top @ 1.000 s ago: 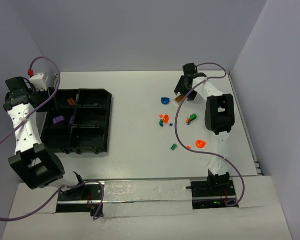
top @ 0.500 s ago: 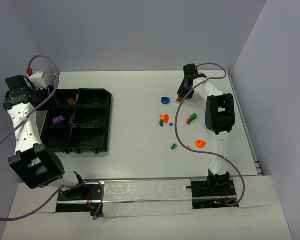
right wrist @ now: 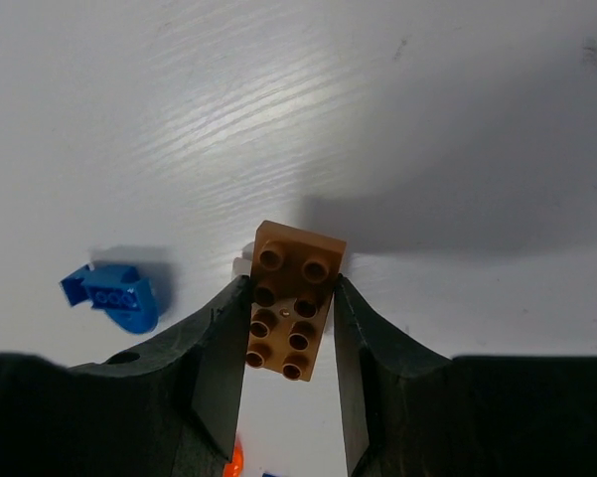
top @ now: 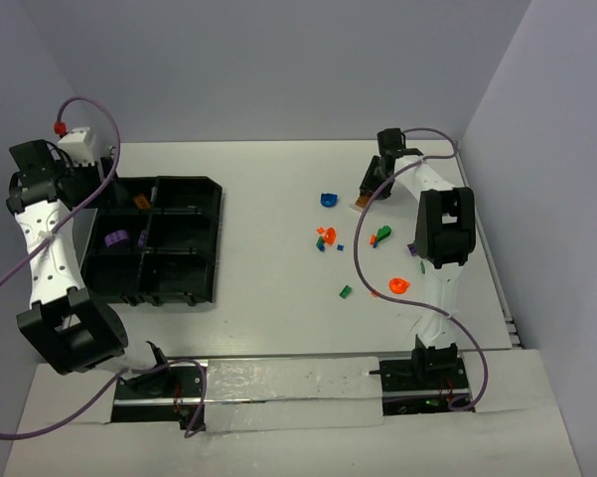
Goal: Sort the legos into containers by color
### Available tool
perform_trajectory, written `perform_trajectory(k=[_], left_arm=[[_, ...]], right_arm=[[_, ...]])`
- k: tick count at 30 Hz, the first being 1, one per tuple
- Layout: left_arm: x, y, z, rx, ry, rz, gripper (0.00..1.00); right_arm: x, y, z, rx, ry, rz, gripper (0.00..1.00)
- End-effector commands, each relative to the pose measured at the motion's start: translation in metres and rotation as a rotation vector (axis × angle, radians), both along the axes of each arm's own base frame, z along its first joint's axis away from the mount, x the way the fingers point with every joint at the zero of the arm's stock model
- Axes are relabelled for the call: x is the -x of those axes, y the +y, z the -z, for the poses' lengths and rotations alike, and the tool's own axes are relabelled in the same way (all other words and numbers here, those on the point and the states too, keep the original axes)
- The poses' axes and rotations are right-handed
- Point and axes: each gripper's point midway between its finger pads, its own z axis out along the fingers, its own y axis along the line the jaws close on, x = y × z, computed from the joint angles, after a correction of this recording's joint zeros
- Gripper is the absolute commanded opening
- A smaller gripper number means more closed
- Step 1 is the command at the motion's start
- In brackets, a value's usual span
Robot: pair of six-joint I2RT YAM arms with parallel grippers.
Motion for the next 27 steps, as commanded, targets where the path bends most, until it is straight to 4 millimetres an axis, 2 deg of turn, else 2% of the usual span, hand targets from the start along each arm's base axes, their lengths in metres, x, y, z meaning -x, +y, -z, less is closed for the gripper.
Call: perform_trajectory(k=[1,2,3,4,6,7,9,12,13,14,17,22,27], left_arm=[[-0.019,-0.042,-0.050,0.115,-0.167,0.200,0.77],[-0.018,-0.058,-0.057,0.162,-0.184,0.265,0.77],[-0.018,-0.062,-0.057,0.166,-0.184,0.275,0.77],[-0.017,-0.082,-0.064,0.222,-0.206,0.347,0.76],[-0.014,-0.111,-0.072,0.276,-0.247,0.460,0.76],[-0.011,-0.130,-0.070,0.297,-0.245,0.513,0.76],[-0.009,-0.158,-0.075,0.288,-0.281,0.608,0.76],[-0.007,-0.195,-0.064,0.263,-0.286,0.712,0.77],[-0.003,-0.215,-0.062,0.262,-0.283,0.765,0.77],[-0.005,-0.222,-0.058,0.263,-0.275,0.782,0.76],[-0.004,-0.251,-0.053,0.258,-0.274,0.852,0.77],[-0.002,-0.287,-0.050,0.198,-0.307,0.952,0.79],[-0.010,-0.303,-0.045,0.149,-0.341,0.961,0.79]], right_arm=[[-0.018,0.043,-0.092,-0.232,-0.239,-0.181,0.00],[-0.024,0.053,-0.110,-0.288,-0.305,-0.218,0.00],[-0.015,0.062,-0.114,-0.337,-0.300,-0.258,0.00],[-0.013,0.082,-0.139,-0.468,-0.355,-0.312,0.00],[-0.011,0.104,-0.171,-0.599,-0.449,-0.401,0.00],[-0.001,0.123,-0.181,-0.667,-0.441,-0.460,0.00],[0.009,0.147,-0.203,-0.730,-0.474,-0.558,0.00],[0.023,0.177,-0.232,-0.808,-0.539,-0.683,0.00],[0.027,0.184,-0.239,-0.827,-0.548,-0.713,0.00],[0.037,0.197,-0.251,-0.866,-0.562,-0.772,0.00],[0.058,0.219,-0.271,-0.934,-0.576,-0.875,0.00],[0.081,0.243,-0.286,-0.999,-0.564,-0.959,0.00],[0.096,0.252,-0.294,-1.031,-0.577,-0.989,0.00]])
